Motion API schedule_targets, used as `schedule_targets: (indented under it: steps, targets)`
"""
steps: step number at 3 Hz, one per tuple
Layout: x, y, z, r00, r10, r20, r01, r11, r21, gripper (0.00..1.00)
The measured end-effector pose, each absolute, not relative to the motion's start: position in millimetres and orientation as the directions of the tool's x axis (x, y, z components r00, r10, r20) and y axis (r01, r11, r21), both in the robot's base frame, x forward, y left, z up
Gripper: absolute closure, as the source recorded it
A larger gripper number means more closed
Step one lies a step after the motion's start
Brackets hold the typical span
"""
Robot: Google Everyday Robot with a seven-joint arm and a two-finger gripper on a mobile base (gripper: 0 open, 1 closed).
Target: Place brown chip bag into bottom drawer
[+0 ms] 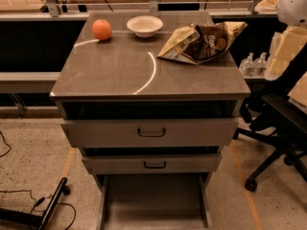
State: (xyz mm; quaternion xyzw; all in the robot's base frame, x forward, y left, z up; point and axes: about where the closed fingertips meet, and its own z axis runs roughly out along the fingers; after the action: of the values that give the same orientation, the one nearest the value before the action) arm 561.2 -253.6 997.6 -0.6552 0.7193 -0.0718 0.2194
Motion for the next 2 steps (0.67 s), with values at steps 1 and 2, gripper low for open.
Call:
schedule_targets:
  steps: [1, 2]
  targets:
    - [611, -255, 995, 0.015, -0.969, -0.245, -0.901, 0.093, -0.424, 0.00]
    - [652, -247, 980, 0.051, -0.960, -0.274, -0.898, 0.076, -0.433, 0.00]
